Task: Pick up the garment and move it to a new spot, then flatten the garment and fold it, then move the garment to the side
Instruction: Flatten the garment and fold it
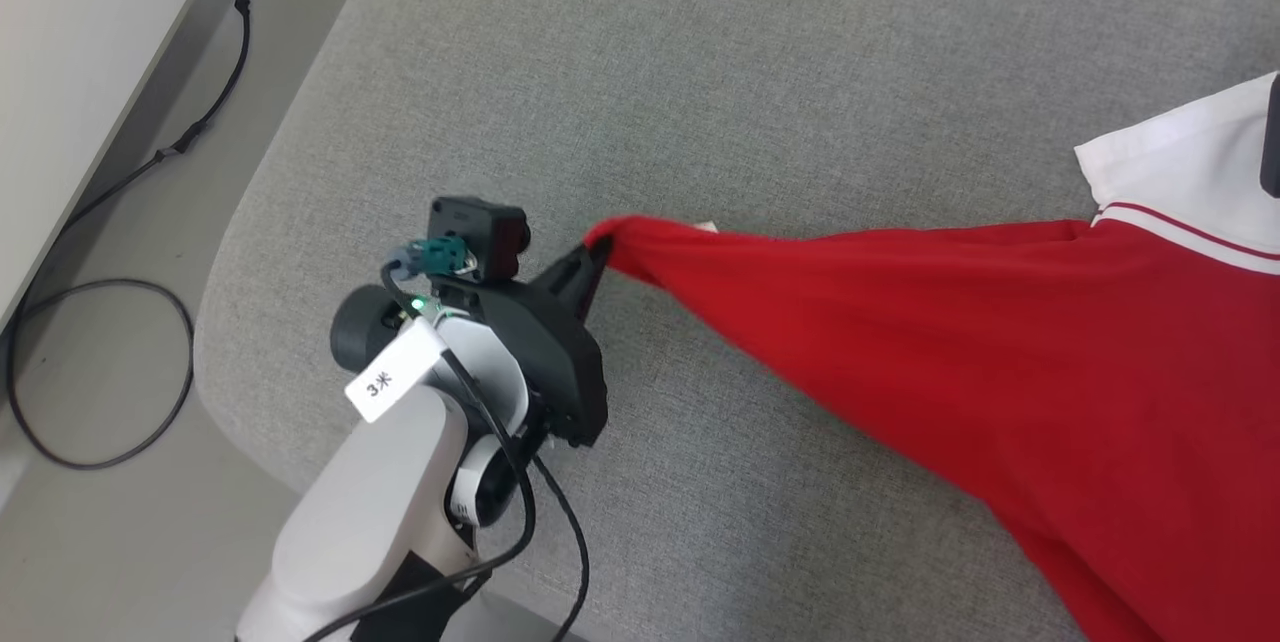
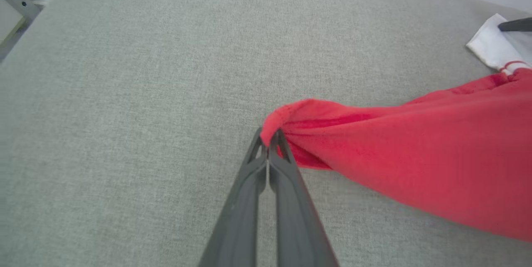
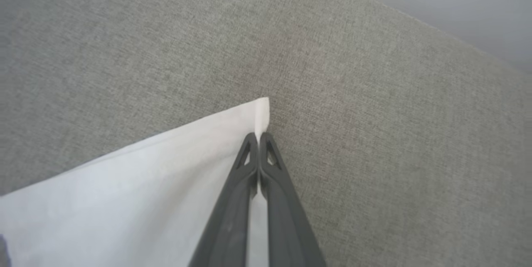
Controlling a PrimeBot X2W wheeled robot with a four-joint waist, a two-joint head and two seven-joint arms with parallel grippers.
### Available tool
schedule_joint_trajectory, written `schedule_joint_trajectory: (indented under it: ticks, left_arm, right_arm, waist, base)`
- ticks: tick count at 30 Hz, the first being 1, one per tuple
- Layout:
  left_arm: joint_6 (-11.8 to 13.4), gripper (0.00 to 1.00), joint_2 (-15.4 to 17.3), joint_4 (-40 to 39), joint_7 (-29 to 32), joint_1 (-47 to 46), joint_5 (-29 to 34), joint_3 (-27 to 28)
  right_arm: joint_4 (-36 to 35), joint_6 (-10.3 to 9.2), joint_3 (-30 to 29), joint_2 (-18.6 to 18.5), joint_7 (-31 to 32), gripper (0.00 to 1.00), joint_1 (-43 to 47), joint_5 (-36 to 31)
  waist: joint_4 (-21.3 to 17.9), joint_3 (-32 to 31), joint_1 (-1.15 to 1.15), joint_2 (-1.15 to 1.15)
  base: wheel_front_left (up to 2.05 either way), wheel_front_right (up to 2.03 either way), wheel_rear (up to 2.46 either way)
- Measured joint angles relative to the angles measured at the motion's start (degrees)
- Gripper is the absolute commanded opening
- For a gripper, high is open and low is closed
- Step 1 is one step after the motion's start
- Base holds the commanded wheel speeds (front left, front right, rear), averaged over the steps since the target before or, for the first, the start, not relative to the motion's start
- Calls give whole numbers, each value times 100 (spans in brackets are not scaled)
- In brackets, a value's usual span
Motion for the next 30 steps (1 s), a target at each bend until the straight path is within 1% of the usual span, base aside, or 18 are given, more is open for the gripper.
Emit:
schedule_joint_trajectory:
  ticks: [3, 8, 11, 14, 16, 17, 21, 25, 30]
  left_arm:
    - [62, 0, -4, 1, -187, -113, 4, 48]
    - [137, 0, -14, 30, -460, -238, 46, 114]
    - [230, 0, -14, 103, -649, -264, 94, 187]
    - [324, 0, -18, 143, -896, -436, 168, 298]
    - [379, 0, -3, 154, -1061, -592, 253, 388]
    - [379, 0, -3, 154, -1061, -592, 253, 388]
    - [501, 0, 5, 212, -1436, -777, 433, 554]
    - [545, 0, 10, 390, -1740, -993, 525, 681]
    - [581, 0, 43, 565, -2161, -1379, 698, 782]
  right_arm:
    - [37, 13, 12, 29, -252, 0, -77, -15]
    - [27, 7, -64, 119, -833, 0, -536, -19]
    - [35, -55, -159, 134, -1273, 0, -737, -44]
    - [69, -200, -267, 160, -1760, 0, -812, -63]
    - [160, -240, -330, 179, -2038, 0, -845, -68]
    - [160, -240, -330, 179, -2038, 0, -845, -68]
    - [191, -293, -446, 256, -2672, 0, -889, -69]
    - [338, -290, -611, 252, -3374, 0, -1161, -68]
    - [175, -285, -673, 348, -4305, 0, -1272, -67]
  waist:
    - [-34, -59, 1, 0]
    - [-120, -187, 0, 0]
    - [-190, -271, 0, 0]
    - [-273, -368, 0, 0]
    - [-336, -440, 0, 0]
    - [-336, -440, 0, 0]
    - [-481, -612, 0, 0]
    - [-636, -825, 0, 0]
    - [-850, -1148, 0, 0]
  base:
    - [0, 0, 0]
    - [0, 0, 0]
    - [0, 0, 0]
    - [0, 0, 0]
    - [0, 0, 0]
    - [0, 0, 0]
    - [0, 0, 0]
    - [0, 0, 0]
    - [0, 0, 0]
